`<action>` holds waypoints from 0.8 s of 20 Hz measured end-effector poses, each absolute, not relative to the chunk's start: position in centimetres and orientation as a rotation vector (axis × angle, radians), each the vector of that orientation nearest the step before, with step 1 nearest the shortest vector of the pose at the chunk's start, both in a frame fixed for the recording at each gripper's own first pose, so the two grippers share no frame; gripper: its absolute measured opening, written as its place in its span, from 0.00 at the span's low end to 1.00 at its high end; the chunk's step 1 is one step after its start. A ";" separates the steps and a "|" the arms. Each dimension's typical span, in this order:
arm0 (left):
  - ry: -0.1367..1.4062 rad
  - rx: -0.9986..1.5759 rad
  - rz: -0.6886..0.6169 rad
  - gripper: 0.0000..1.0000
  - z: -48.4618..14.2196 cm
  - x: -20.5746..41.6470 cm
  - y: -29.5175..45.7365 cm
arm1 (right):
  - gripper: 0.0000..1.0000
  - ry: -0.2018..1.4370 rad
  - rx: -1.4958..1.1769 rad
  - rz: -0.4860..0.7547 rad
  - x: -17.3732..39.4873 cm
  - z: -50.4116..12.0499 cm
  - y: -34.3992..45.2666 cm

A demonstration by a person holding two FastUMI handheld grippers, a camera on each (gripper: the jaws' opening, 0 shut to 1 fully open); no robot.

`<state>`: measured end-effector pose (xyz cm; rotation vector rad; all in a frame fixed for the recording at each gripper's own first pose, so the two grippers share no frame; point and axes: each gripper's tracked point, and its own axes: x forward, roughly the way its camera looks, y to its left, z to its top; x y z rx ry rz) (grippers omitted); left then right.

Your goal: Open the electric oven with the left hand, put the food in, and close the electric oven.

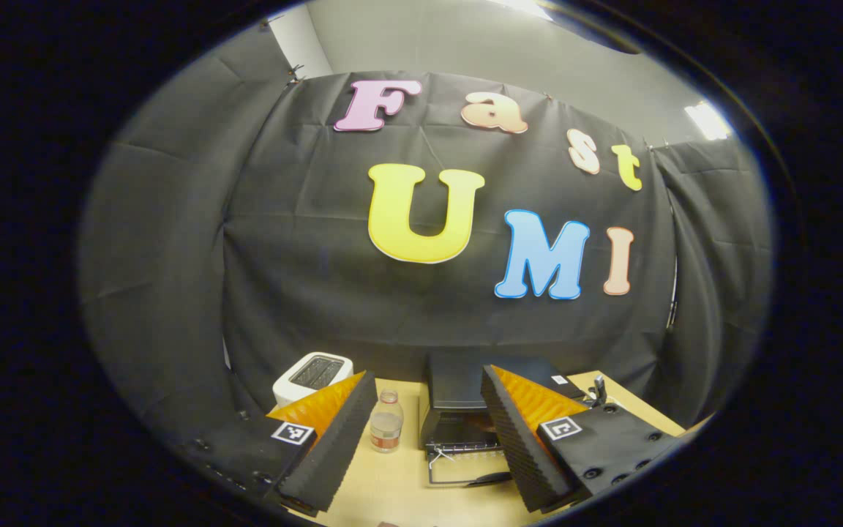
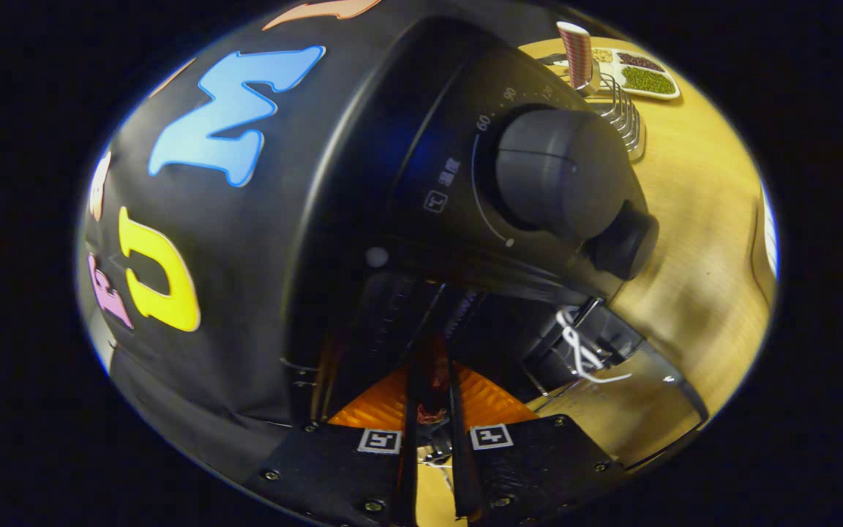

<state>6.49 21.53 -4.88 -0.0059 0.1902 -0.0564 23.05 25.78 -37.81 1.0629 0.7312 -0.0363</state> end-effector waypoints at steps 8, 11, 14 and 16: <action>0.190 -0.017 -0.112 0.96 -5.4 7.5 17.6 | 0.46 0.749 0.748 -0.060 20.2 -36.1 22.0; 0.188 -0.025 -0.126 1.00 -5.5 7.7 15.7 | 0.46 0.739 0.662 -0.023 17.1 -34.3 20.9; 0.186 -0.018 -0.143 1.00 -5.9 7.8 13.7 | 0.46 0.690 0.577 -0.009 14.7 -31.4 18.6; 0.185 -0.014 -0.147 1.00 -6.0 8.1 12.4 | 0.46 0.623 0.488 -0.009 13.8 -28.7 16.5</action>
